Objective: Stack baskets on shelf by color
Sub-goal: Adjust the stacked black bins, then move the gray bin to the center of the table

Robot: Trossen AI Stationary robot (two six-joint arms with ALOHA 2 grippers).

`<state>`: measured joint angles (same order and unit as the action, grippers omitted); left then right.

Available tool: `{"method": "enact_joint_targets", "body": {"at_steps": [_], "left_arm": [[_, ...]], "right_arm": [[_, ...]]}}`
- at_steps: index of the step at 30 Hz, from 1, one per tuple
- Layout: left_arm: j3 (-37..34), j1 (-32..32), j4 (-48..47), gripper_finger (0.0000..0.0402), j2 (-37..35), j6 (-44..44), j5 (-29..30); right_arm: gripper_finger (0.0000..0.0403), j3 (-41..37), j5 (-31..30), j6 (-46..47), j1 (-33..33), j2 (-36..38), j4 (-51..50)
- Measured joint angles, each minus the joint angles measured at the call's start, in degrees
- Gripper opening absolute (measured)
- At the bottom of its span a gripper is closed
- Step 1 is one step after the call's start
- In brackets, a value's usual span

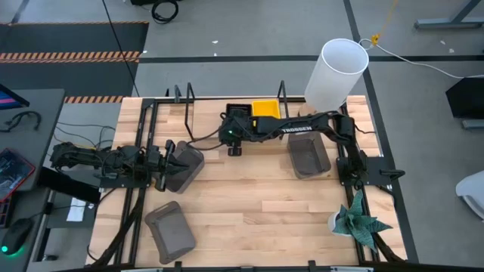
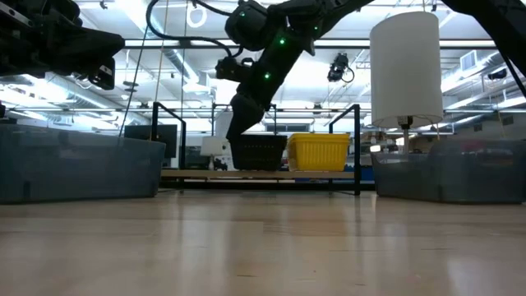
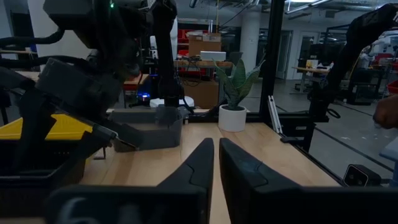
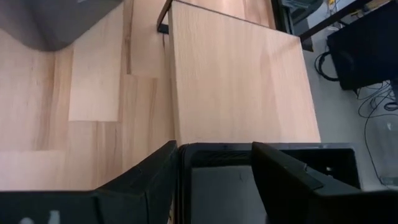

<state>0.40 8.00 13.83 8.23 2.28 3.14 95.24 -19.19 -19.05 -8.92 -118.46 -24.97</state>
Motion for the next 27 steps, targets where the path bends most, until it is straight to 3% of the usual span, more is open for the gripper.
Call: {"method": "enact_joint_targets", "body": {"at_steps": [5,11,27], "left_arm": [[0.01,0.0,-0.02,0.0028,0.01,0.0,-0.01],[0.01,-0.01,0.07,0.0037,0.0,-0.02,0.0],[0.01,0.01,-0.03,0.0029,0.02,0.0,0.01]], "right_arm": [[0.0207,1.31,0.0,-0.04,1.51,0.87,-1.71],[0.0207,6.72,-0.28,1.5,3.66,3.76,-11.76],[0.0207,9.81,5.8,20.84,9.11,14.02,-40.62]]}}
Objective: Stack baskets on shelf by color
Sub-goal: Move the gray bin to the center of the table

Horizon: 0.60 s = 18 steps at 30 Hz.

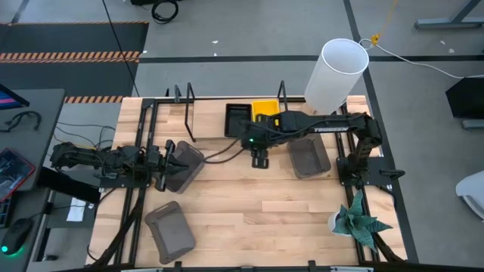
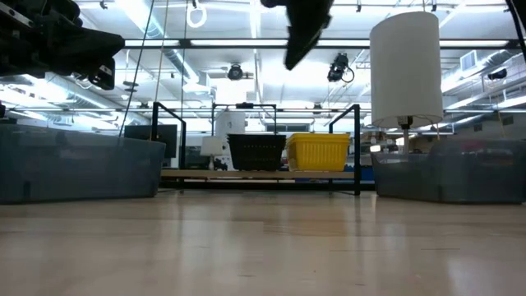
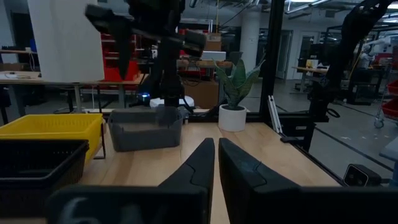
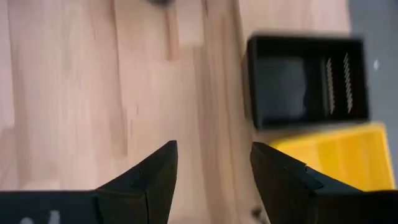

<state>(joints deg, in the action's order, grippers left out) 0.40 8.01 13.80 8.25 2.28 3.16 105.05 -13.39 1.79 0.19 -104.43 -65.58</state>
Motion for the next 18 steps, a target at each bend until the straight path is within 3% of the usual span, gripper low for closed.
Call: {"method": "enact_joint_targets", "body": {"at_steps": [6,18], "left_arm": [[-0.02,-0.01,0.0,0.0036,-0.01,-0.02,0.0],[-0.02,0.0,0.02,0.0027,-0.02,0.0,0.0]], "right_arm": [[0.0207,-4.62,0.09,4.56,1.9,2.53,-5.89],[0.0207,-16.88,6.93,12.38,4.73,4.43,-13.52]]}}
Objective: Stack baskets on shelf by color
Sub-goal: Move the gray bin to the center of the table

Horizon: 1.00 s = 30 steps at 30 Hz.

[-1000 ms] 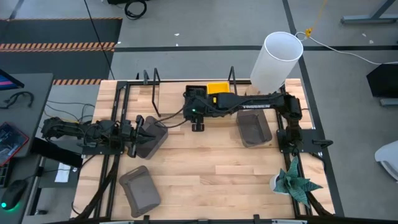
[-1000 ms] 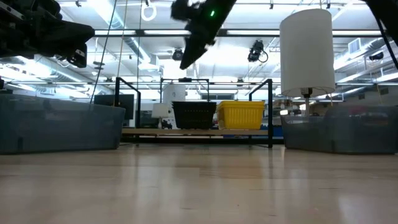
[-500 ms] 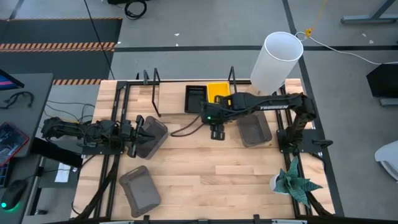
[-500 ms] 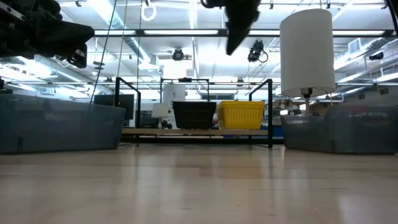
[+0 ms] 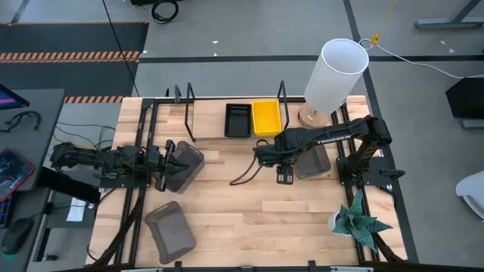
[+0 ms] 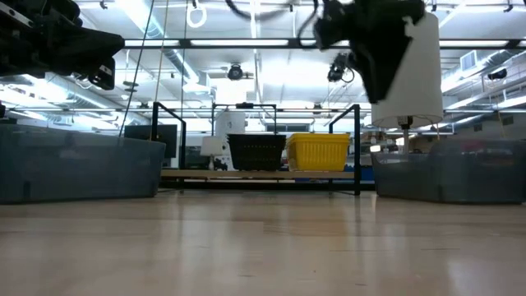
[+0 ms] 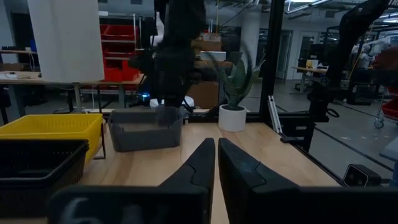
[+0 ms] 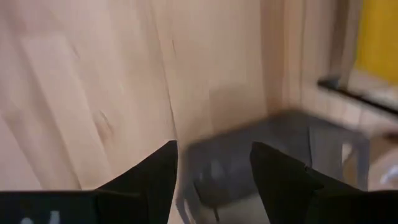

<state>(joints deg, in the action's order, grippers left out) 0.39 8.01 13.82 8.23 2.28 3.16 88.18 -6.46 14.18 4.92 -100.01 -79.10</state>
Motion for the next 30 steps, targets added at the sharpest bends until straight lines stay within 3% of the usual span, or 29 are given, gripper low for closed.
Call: {"method": "enact_joint_targets", "body": {"at_steps": [11,23,30], "left_arm": [[0.0,-0.02,0.0,0.0032,0.0,-0.02,0.0],[0.01,-0.01,0.02,0.0031,0.0,-0.02,0.0],[0.02,0.0,0.01,0.0035,0.01,-0.02,0.0]], "right_arm": [[0.0187,-13.7,-4.22,-0.11,-2.28,0.0,-6.3],[0.0159,-22.68,-4.46,-5.75,-6.66,-0.02,6.03],[0.0151,-23.3,4.42,-5.95,-7.01,-0.07,14.41]]}}
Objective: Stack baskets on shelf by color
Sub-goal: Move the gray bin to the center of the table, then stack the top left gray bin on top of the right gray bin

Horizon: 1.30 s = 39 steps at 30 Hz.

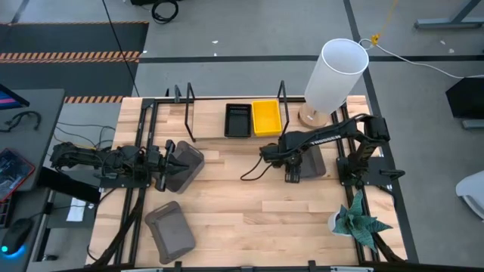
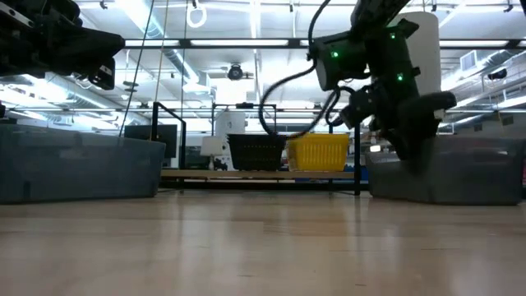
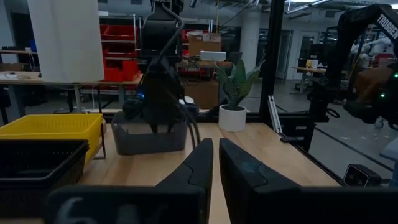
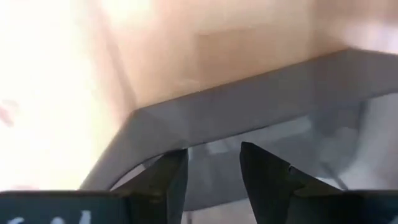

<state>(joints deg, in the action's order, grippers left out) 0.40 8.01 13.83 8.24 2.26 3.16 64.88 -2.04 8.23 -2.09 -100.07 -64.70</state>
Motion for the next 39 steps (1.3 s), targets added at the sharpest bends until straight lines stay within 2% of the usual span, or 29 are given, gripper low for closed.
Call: {"method": "enact_joint_targets", "body": {"at_steps": [8,15,26,39], "left_arm": [[-0.02,-0.01,0.01,0.0025,0.0,0.0,0.0],[-0.02,-0.02,0.01,0.0032,-0.01,0.02,0.0],[0.0,-0.02,-0.01,0.0028,0.01,0.0,-0.02],[0.0,-0.01,0.0,0.0035,0.01,0.0,-0.01]], "right_arm": [[0.0138,0.0,9.71,6.92,2.83,0.0,6.08],[0.0131,0.0,10.76,7.59,6.89,0.0,20.62],[0.013,0.02,10.63,10.25,11.17,-0.24,38.49],[0.013,13.41,0.28,5.56,14.87,-0.26,38.9]]}}
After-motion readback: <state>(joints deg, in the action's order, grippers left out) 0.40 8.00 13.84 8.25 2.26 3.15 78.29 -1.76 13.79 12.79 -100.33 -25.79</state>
